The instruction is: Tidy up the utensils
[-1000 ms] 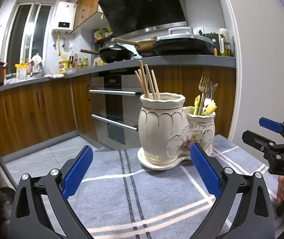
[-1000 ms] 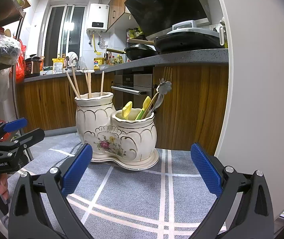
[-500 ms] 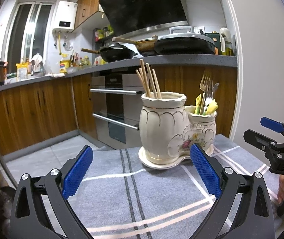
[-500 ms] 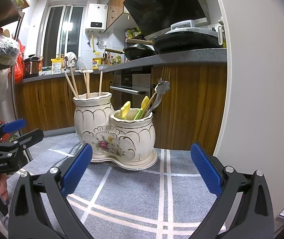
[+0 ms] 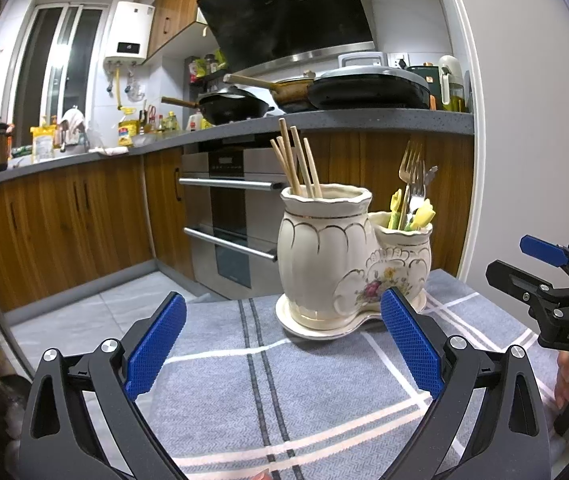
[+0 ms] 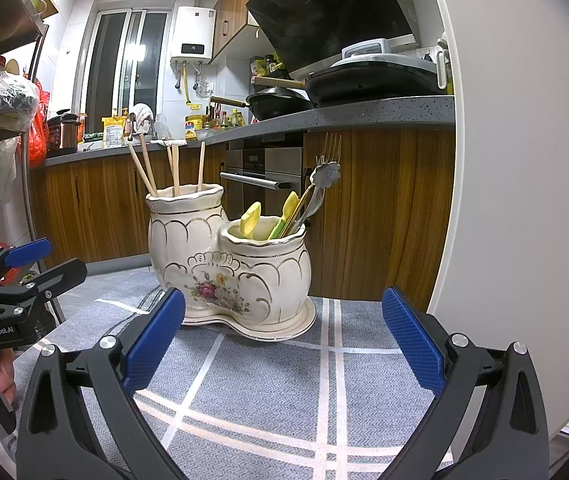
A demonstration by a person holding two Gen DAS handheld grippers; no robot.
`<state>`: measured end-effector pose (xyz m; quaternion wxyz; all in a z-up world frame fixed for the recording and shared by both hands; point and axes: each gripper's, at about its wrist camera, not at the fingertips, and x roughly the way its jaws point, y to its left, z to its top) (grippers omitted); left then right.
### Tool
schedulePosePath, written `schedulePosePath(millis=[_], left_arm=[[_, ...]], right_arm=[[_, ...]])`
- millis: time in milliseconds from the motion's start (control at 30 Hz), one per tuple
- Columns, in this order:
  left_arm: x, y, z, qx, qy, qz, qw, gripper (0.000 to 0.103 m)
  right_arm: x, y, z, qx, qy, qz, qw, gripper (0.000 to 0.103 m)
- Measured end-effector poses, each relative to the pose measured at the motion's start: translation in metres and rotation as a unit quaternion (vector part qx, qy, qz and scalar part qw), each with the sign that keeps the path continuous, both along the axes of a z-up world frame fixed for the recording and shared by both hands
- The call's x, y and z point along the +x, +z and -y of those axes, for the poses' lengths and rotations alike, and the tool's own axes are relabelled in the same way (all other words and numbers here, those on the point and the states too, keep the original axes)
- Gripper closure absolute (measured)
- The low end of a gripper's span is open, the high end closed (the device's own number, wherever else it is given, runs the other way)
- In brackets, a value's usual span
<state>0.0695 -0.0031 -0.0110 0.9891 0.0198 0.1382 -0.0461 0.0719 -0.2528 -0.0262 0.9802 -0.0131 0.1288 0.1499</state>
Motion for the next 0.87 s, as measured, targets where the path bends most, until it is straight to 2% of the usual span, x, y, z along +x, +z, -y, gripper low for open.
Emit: schedulePosePath(millis=[867], left_arm=[[0.0020, 0.0009, 0.0014, -0.001, 0.003, -0.001, 1.0000, 0.006]], right_arm=[[0.0001, -0.0001, 0.0001, 0.000, 0.000, -0.001, 1.000, 0.006]])
